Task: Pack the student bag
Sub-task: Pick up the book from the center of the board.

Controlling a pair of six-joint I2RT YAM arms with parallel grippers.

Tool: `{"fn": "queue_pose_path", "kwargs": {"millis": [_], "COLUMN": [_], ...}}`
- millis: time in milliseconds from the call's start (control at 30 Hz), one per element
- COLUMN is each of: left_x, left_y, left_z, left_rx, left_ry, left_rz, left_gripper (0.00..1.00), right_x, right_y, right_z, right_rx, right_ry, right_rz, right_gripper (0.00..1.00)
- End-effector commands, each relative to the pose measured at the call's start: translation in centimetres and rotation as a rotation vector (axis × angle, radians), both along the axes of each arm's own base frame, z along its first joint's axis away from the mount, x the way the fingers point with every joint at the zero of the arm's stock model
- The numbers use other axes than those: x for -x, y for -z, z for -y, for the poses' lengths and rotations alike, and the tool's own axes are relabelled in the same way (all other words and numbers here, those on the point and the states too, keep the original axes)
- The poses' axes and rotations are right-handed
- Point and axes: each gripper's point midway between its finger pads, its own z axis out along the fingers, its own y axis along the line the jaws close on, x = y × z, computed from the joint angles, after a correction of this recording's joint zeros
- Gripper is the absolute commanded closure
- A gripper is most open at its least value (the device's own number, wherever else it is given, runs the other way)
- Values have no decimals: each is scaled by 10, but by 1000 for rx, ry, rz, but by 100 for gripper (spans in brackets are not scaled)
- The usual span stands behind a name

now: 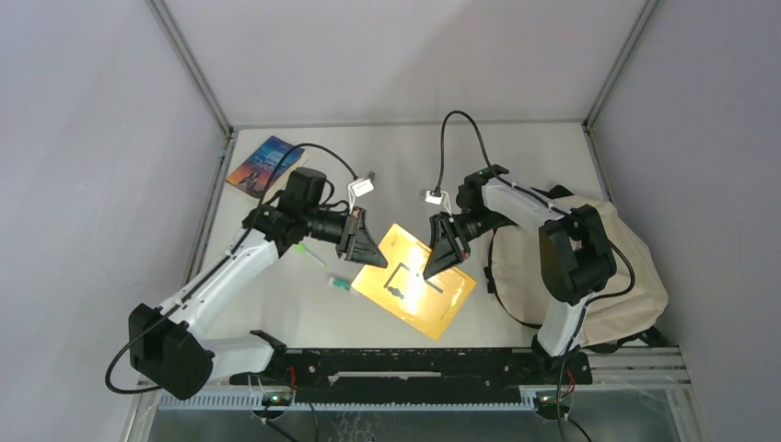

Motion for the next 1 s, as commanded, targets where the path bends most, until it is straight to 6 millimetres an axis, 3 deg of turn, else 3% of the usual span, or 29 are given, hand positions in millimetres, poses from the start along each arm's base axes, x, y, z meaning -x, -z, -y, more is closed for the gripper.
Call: {"fn": "queue_pose_path", "kwargs": {"millis": [0,100,167,267,300,533,667,767,967], "left_x": [5,1,-8,-26,-32,-68,-83,-94,-112], "left_y": [-3,-7,-6,-6,-5,-6,-12,-21,-44], "left_z": [2,1,-2,-13,-17,-37,-46,-56,-75], "left_rx": [3,-7,-32,-55,-57,-87,-134,-161,-188], "left_ry": [24,5,-43,-141,-176,-389,-498,-583,-749], "left_rz": [13,46,63,48,39,49,98,156,232], "left_gripper": [99,100,100,100,100,100,100,100,100], "right_x": [-13,-14,-20,-32,-35,-63,-78,-72,-47], "right_y": [-49,-52,-54,-55,-56,-52,-55,-90,-188], "right_z": [-14,-12,-6,9,14,47,56,48,29], "right_rx": [-183,-181,-178,-169,-166,-144,-142,-175,-231], "right_ry": [93,100,129,194,218,369,409,358,209], "right_rz": [-48,-52,-58,-81,-86,-160,-179,-86,170], "right_gripper": [100,98,72,16,4,0,0,0,0]}}
